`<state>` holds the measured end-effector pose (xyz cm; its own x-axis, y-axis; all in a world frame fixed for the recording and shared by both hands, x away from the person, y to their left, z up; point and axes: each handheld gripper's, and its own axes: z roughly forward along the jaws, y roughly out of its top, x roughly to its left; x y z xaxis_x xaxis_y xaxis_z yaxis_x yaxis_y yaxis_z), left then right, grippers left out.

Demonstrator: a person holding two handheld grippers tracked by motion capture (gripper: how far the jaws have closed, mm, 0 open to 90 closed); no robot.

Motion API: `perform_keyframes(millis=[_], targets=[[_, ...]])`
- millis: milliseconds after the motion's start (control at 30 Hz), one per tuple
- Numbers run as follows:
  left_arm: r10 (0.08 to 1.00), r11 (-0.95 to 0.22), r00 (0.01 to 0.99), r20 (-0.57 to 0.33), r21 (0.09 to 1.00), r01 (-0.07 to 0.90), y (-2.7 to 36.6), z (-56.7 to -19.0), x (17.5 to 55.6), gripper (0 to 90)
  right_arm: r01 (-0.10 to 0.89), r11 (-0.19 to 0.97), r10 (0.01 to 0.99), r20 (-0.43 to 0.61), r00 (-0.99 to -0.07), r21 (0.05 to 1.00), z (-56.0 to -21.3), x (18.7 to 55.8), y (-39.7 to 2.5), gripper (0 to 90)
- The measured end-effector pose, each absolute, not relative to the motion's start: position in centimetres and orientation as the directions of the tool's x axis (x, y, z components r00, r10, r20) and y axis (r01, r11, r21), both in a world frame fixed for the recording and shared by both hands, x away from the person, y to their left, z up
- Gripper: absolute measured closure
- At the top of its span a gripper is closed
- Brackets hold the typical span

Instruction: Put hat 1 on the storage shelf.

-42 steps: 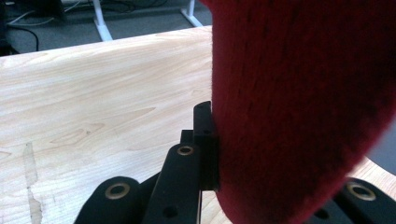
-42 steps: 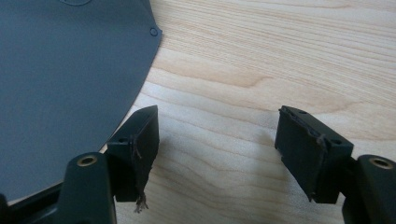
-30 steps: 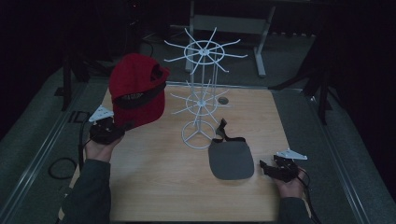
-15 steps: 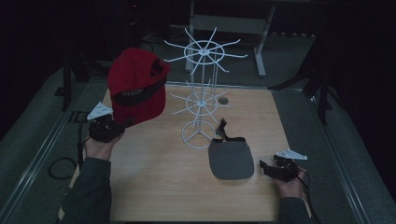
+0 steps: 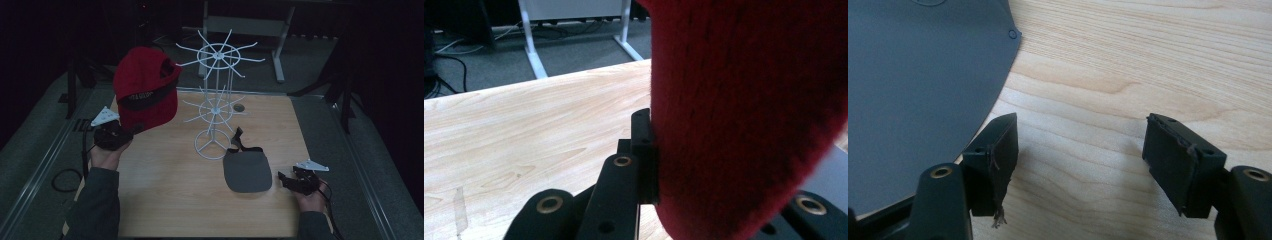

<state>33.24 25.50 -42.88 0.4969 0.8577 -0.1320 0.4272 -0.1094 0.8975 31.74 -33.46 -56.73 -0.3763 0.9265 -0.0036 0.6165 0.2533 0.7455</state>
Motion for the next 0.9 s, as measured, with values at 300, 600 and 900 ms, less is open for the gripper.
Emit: perform_keyframes(millis=[300,600,900], targets=[[0.854,-0.098,0.501,-0.138,0.904,0.416,25.5,-42.5,33.2,85.6,0.616,0.253,0.926,-0.004,-0.376,0.746,-56.7,31.7,-33.5,30.3],[0.857,-0.074,0.494,-0.144,0.915,0.396,25.7,-41.7,33.2,85.6,0.616,0.256,0.926,-0.005,-0.378,0.746,-56.7,31.7,-33.5,30.3],[0.851,-0.059,0.502,-0.155,0.922,0.384,25.4,-41.1,33.3,85.6,0.616,0.255,0.926,-0.005,-0.378,0.746,-56.7,31.8,-33.5,30.3]])
